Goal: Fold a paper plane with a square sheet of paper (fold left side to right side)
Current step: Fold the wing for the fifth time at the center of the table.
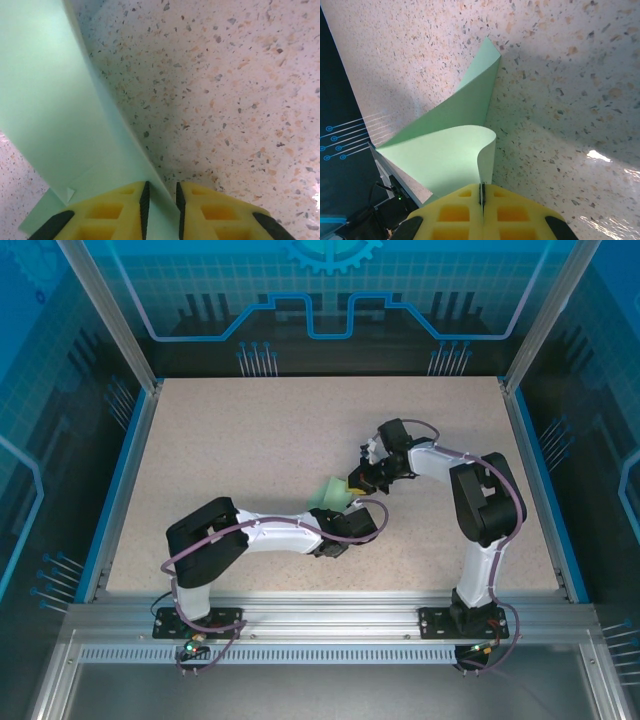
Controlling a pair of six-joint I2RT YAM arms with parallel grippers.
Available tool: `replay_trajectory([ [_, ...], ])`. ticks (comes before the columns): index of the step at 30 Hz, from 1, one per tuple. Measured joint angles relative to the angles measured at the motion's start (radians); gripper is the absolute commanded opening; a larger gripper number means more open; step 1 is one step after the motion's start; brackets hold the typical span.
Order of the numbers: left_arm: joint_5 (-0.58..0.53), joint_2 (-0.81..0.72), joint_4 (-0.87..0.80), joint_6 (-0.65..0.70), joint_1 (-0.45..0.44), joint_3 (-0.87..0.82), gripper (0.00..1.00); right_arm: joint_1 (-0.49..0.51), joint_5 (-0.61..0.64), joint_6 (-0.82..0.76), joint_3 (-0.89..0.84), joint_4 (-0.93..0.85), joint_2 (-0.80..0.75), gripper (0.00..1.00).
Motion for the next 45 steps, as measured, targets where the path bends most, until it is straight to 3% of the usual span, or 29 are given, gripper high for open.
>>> replay_trajectory([
  [6,0.038,-0.005,0.001,-0.004,0.009,0.0,0.16,0.0,0.008,-0.019,0.008,-0.02,0.002,0.01],
  [10,0.105,-0.046,0.011,-0.011,0.045,-0.011,0.14,-0.001,0.016,-0.033,0.011,-0.026,0.001,0.13],
  [15,0.215,-0.129,0.04,-0.035,0.119,-0.039,0.12,-0.006,0.053,-0.056,0.016,-0.026,-0.025,0.36],
  [20,0.379,-0.195,0.109,-0.079,0.215,-0.1,0.12,-0.04,0.11,-0.069,-0.013,-0.015,-0.135,0.48],
  [25,0.56,-0.233,0.191,-0.143,0.323,-0.18,0.12,-0.071,0.145,-0.068,-0.084,0.016,-0.22,0.53],
  [35,0.881,-0.233,0.369,-0.269,0.471,-0.266,0.12,-0.07,0.148,-0.074,-0.179,0.072,-0.227,0.53],
  [45,1.106,-0.159,0.519,-0.372,0.571,-0.287,0.11,-0.027,0.144,-0.079,-0.212,0.155,-0.226,0.52],
])
